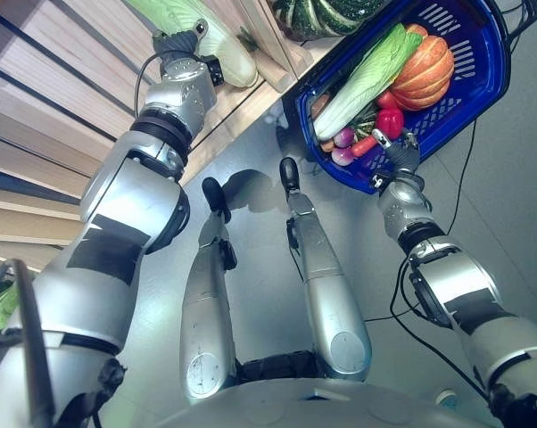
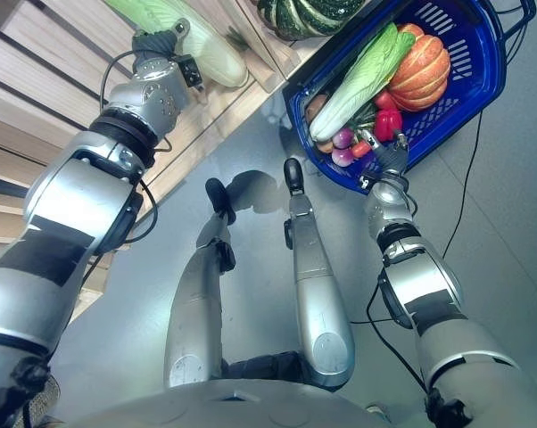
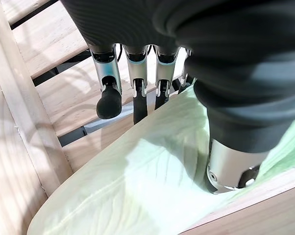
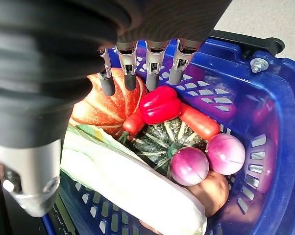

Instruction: Pick up fruits and vegetables into the basket

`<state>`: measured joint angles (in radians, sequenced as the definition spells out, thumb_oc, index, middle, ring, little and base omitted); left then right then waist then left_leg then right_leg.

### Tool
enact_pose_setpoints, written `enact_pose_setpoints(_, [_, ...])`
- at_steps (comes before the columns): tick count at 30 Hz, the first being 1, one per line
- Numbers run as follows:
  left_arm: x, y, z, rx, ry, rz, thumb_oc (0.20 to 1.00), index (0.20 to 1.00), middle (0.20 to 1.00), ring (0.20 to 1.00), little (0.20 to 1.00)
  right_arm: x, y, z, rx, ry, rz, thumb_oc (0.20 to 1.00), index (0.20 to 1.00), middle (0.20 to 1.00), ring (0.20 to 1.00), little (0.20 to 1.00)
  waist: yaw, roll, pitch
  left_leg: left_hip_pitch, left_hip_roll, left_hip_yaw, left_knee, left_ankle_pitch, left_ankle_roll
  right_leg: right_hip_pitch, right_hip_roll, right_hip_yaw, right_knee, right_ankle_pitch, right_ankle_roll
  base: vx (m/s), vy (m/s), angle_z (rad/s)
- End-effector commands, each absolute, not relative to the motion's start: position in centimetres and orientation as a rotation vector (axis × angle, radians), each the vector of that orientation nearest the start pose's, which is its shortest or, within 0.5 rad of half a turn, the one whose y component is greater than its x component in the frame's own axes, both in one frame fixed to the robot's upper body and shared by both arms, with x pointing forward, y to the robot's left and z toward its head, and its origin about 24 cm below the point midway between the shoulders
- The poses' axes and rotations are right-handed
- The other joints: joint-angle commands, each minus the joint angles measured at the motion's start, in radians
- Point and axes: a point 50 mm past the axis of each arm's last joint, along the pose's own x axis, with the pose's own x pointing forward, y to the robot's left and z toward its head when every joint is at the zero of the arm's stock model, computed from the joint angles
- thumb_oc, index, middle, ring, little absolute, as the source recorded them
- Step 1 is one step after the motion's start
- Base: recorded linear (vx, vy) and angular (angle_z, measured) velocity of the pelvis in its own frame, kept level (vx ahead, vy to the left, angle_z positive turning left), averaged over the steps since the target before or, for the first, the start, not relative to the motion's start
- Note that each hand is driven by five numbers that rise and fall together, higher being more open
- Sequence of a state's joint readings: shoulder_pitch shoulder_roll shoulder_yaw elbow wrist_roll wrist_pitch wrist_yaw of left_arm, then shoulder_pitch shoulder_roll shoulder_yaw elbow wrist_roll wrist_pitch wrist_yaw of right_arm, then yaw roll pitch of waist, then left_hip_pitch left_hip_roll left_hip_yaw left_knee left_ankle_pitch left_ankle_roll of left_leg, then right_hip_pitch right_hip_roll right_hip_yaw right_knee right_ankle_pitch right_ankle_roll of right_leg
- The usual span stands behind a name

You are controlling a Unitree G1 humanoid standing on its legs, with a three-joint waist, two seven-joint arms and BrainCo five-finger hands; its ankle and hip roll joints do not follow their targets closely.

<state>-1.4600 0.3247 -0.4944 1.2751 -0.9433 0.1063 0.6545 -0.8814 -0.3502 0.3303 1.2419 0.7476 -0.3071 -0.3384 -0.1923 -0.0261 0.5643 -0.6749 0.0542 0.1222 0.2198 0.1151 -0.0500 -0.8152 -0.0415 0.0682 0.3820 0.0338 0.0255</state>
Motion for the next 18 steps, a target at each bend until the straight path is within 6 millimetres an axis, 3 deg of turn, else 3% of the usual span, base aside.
enact_pose_setpoints(1, [42.9,16.1,26.5,-0.252,0.021,0.492,0.2,0.2,0.2,0.2,0.2,37.3,-23.3,6.7,0.083,0.078,-0.469,1.0,1.0,1.0,1.0,1.0,-0.014,-0.008,-0.044,-0.067,0.007,-0.031,0.06,-0.063,-0.025,0.028,0.011,-0.096,-0.037,-0.036,0.015,0.0,0.0,0.0])
enact_pose_setpoints(12, [43.0,14.6,26.5,-0.392,-0.033,0.373,0.2,0.2,0.2,0.2,0.2,37.1,-23.5,6.7,0.081,0.077,-0.484,1.0,1.0,1.0,1.0,1.0,-0.005,-0.005,-0.044,-0.053,0.0,-0.031,0.043,-0.06,-0.026,0.045,0.011,-0.101,-0.059,-0.027,0.019,0.0,0.0,0.0])
enact_pose_setpoints(18, [42.7,12.9,25.3,-0.414,-0.085,0.299,0.2,0.2,0.2,0.2,0.2,36.7,-23.5,6.1,0.097,0.07,-0.518,1.0,1.0,1.0,1.0,1.0,0.019,-0.002,-0.044,-0.051,-0.009,-0.04,0.04,-0.061,-0.019,0.056,0.01,-0.108,-0.066,-0.022,0.021,-0.04,-0.005,0.02])
